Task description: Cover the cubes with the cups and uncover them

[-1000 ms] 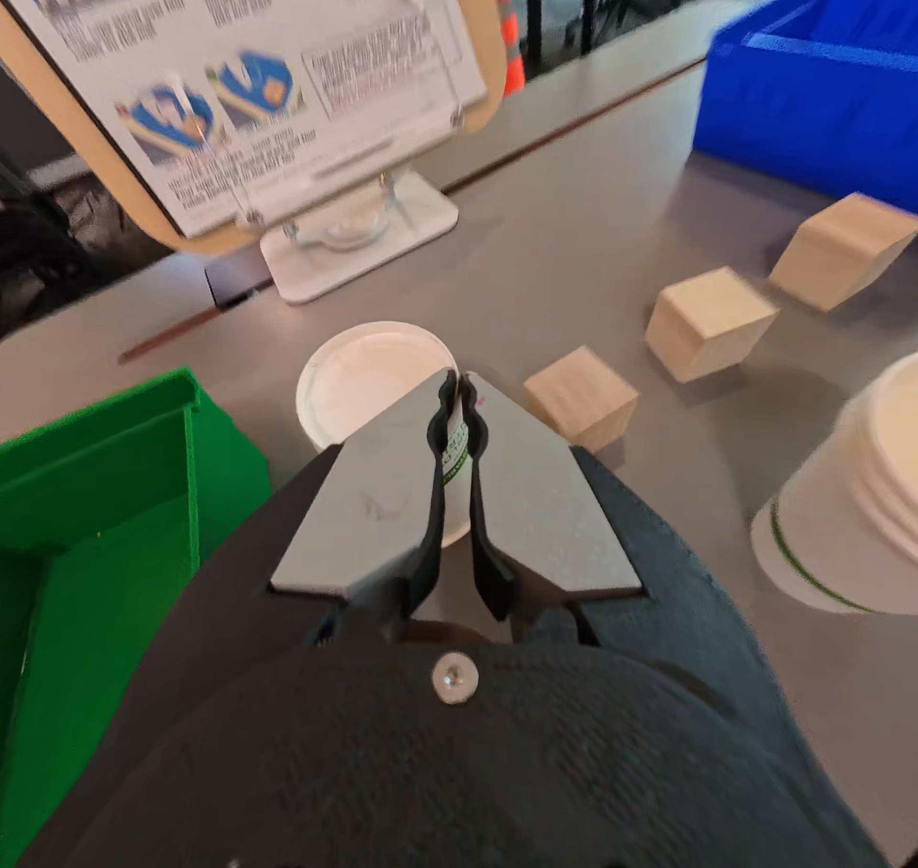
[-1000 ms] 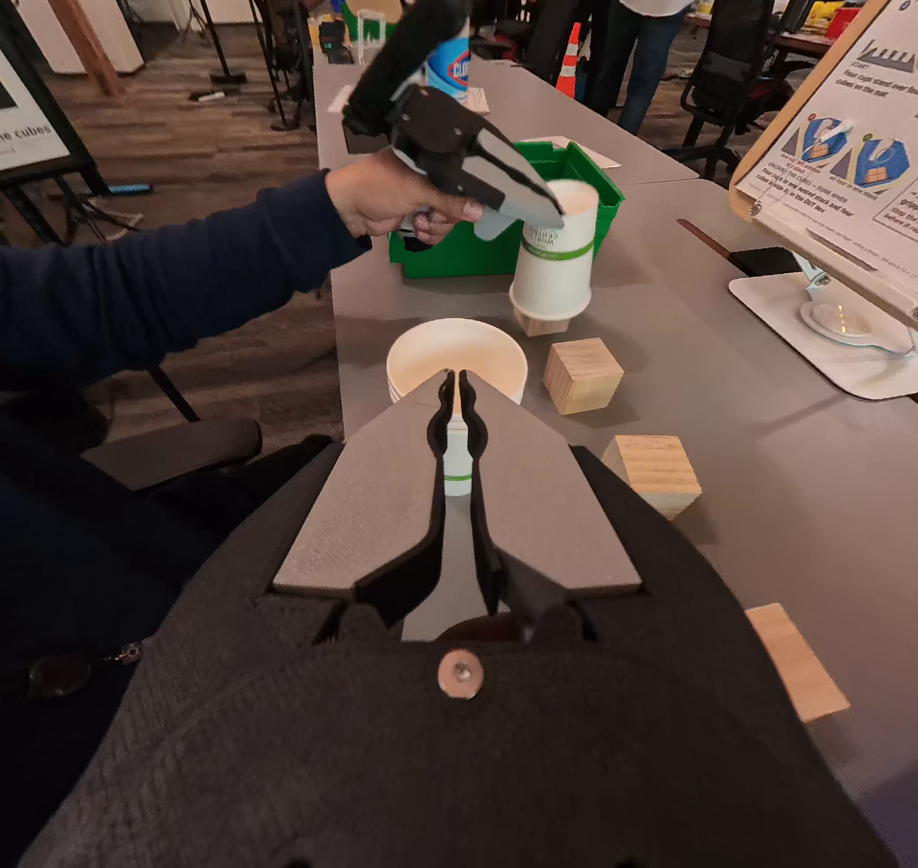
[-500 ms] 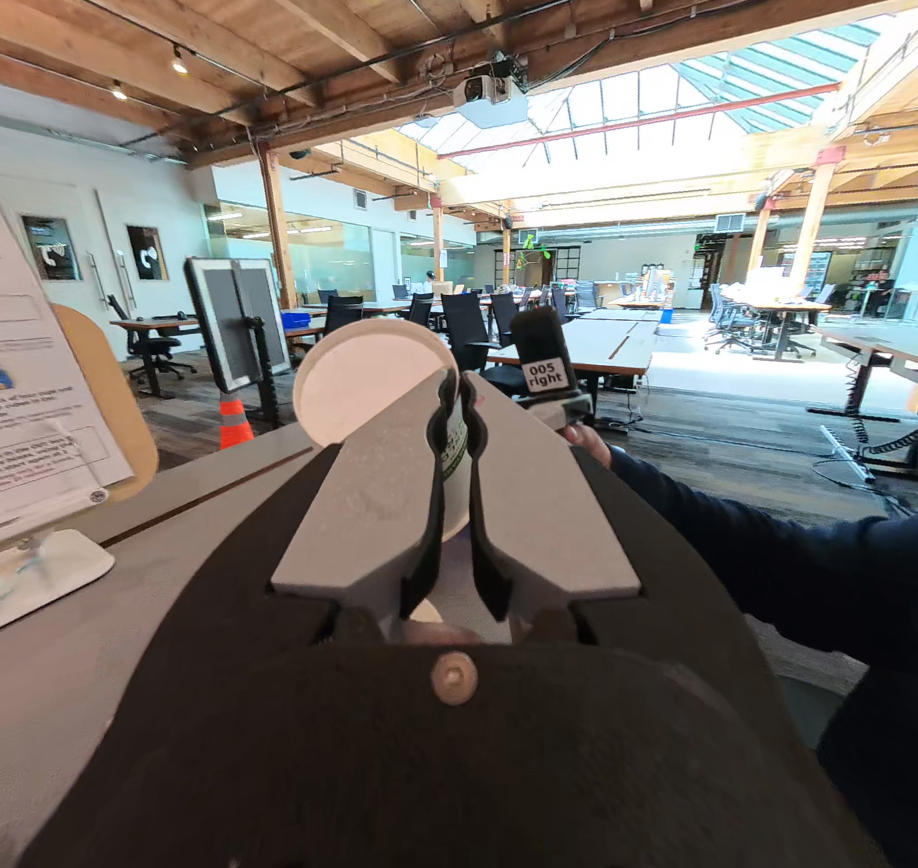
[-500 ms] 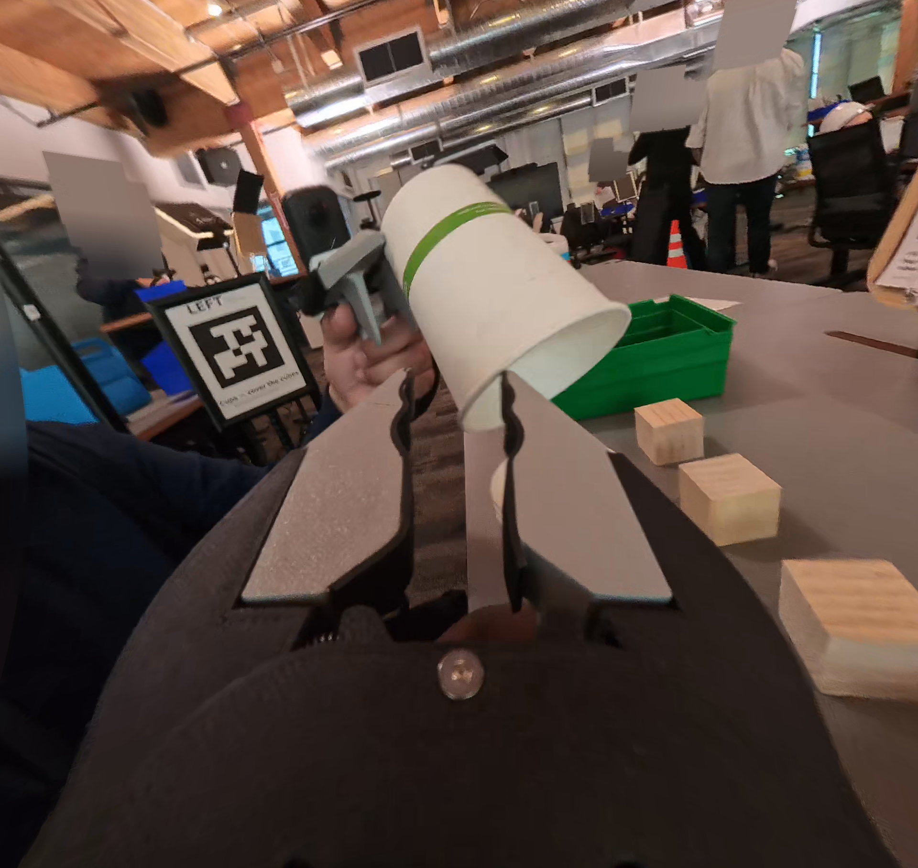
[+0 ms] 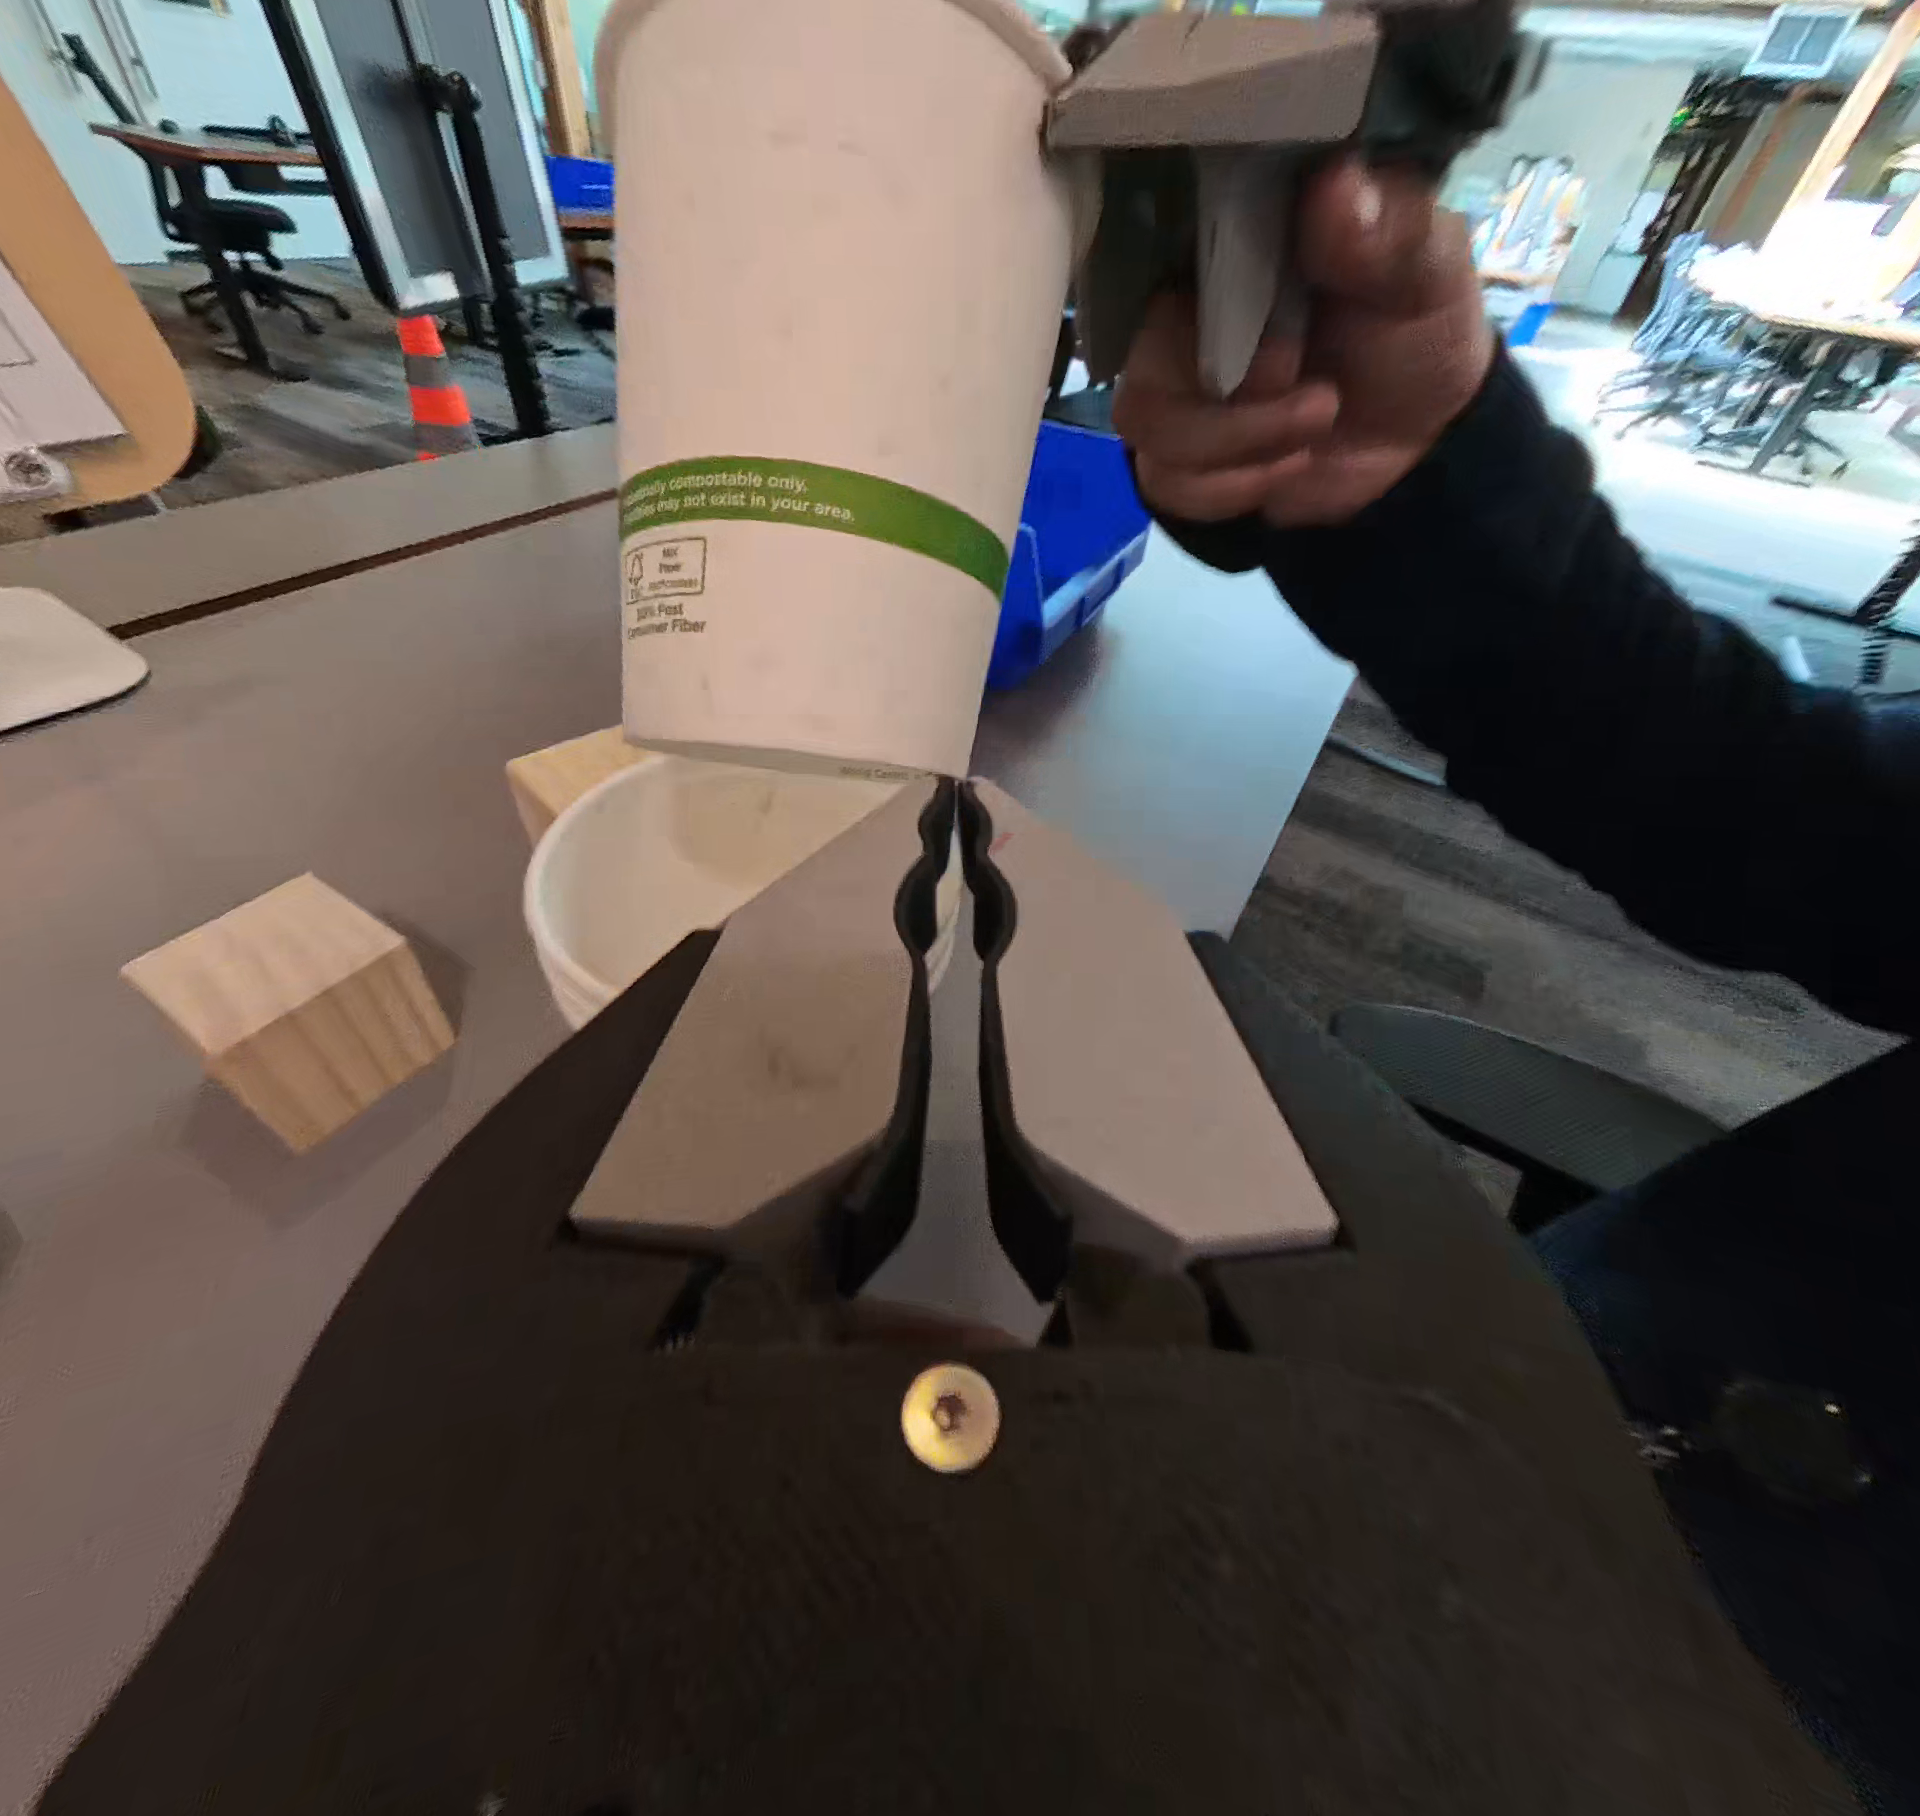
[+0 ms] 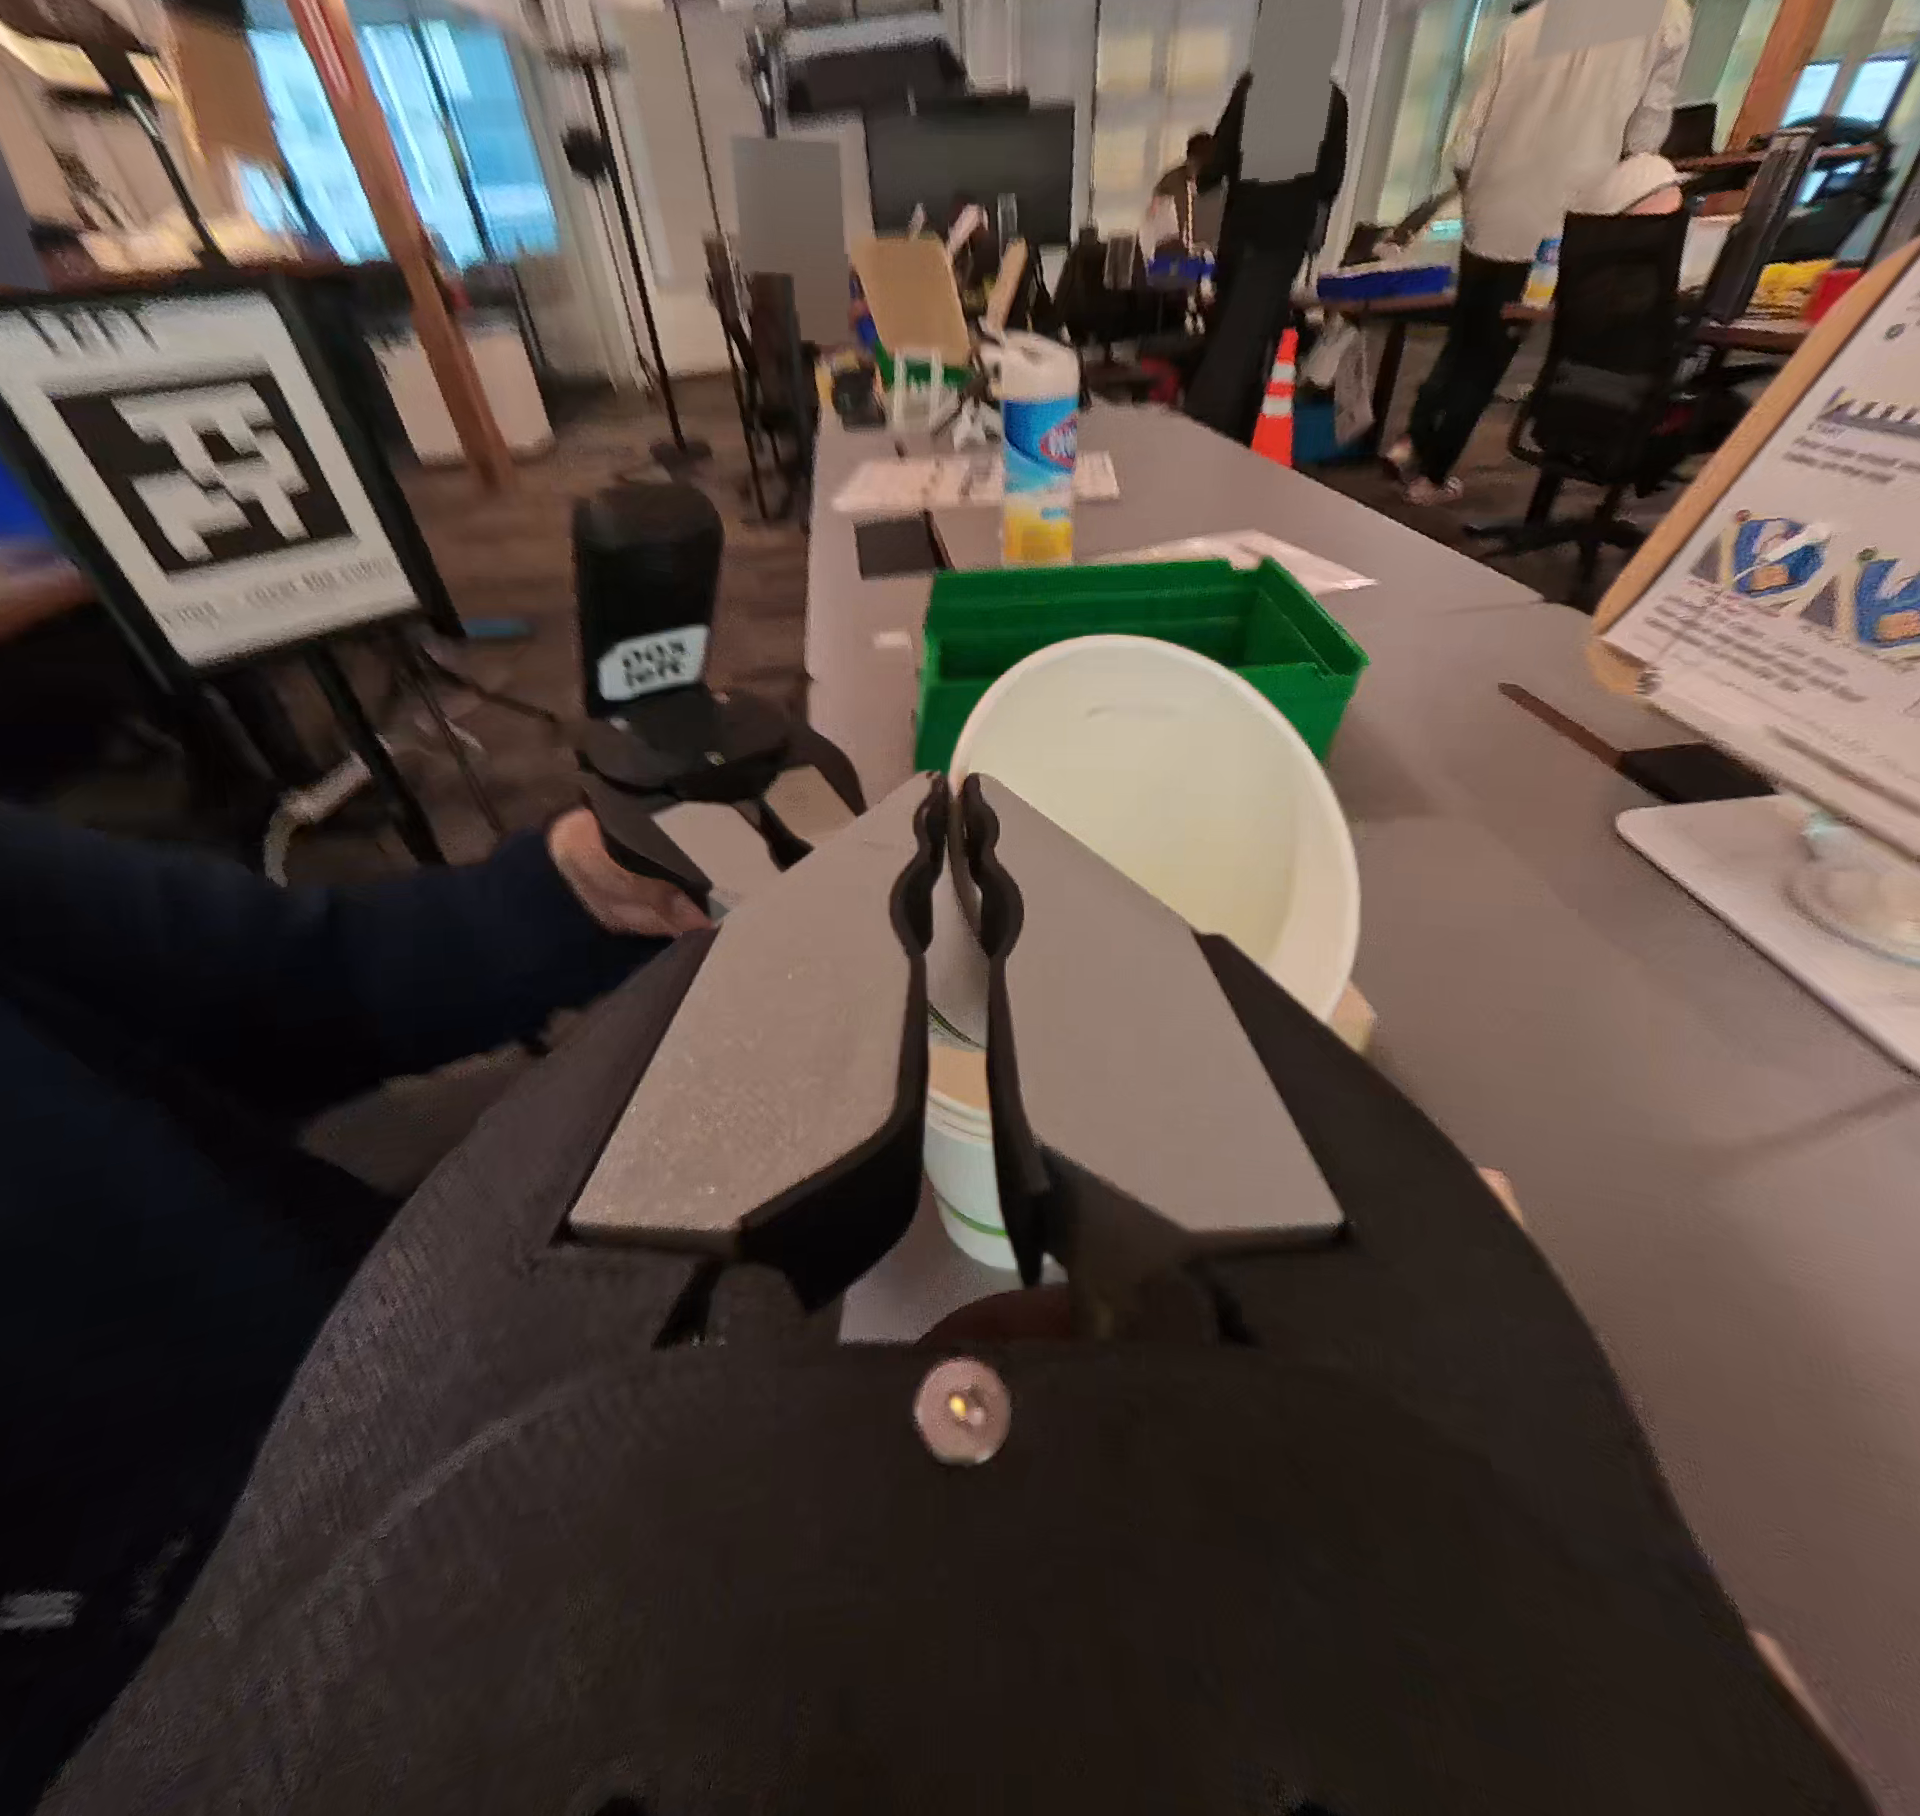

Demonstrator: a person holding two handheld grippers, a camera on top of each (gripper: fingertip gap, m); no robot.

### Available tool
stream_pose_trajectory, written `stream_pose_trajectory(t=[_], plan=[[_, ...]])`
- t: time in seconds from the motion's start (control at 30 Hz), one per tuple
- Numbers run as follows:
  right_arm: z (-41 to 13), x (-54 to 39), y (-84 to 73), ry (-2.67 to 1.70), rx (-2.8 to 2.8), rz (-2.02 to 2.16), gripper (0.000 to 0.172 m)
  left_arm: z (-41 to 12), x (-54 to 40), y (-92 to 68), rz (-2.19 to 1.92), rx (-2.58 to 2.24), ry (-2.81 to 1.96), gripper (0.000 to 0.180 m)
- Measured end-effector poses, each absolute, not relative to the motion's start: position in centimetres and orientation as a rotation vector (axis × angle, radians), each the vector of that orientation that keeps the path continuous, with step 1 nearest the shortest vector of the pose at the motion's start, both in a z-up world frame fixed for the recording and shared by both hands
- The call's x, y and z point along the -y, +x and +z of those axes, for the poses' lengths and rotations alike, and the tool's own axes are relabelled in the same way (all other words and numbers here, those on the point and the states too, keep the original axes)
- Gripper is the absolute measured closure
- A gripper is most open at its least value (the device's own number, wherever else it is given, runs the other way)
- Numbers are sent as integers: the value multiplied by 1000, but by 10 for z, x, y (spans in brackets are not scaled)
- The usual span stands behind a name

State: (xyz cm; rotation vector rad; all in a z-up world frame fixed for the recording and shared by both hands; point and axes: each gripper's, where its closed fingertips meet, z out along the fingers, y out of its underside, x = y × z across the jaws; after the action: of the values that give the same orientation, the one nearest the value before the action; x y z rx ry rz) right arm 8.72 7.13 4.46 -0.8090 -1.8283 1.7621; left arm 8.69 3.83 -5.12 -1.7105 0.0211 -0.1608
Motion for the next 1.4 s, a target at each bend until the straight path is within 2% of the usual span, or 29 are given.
stream_pose_trajectory(t=[0.03,0.13,0.23,0.37,0.47,0.6,0.7,0.83,1.07,1.17,1.27,1.4], plan=[[40,-66,84,-780,1881,1649,172,-56,-36,85,-137,-18,-1719,178],[27,-51,83,-654,2037,1302,172,-66,-23,79,-124,7,-1724,149],[16,-41,84,-573,2147,1061,172,-72,-9,66,-112,65,-1713,148],[1,-20,83,-630,2254,1082,171,-77,1,53,-92,125,-1702,143],[-20,-18,73,-692,2255,1057,152,-80,1,56,-97,119,-1689,139],[-21,-42,73,-789,2160,1141,144,-100,-2,56,-20,73,-1742,127],[-25,-112,64,-928,2012,1060,129,-123,-4,51,42,63,-1805,126],[-80,-202,63,-1204,2053,910,105,-144,-9,42,58,91,-1846,126],[-149,-252,53,-1242,2287,513,101,-160,-17,44,35,81,-1947,121],[-156,-254,46,-1254,2319,437,102,-162,-19,46,28,75,-1959,118],[-158,-248,44,-1252,2322,483,102,-162,-29,54,-28,69,-1974,103],[-154,-237,47,-1241,2315,592,101,-169,-46,57,-23,57,-2057,93]])
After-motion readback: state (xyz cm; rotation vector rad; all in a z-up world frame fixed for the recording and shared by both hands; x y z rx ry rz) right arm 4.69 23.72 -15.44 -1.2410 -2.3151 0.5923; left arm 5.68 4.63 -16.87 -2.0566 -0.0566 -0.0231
